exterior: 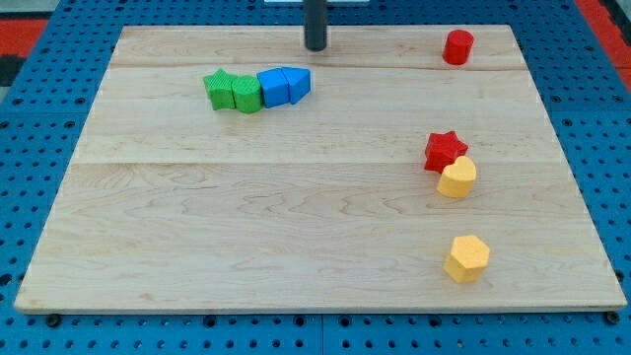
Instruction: Place the red circle vertically above the red star
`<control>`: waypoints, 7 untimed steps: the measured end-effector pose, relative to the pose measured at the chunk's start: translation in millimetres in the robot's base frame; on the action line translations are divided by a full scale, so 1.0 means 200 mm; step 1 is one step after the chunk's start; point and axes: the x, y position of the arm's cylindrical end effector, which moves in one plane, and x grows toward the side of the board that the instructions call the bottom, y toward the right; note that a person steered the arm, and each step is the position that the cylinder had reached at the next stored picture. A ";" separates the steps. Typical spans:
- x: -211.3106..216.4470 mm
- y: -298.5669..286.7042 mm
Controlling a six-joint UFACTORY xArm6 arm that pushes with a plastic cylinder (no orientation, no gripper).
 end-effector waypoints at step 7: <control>0.06 1.16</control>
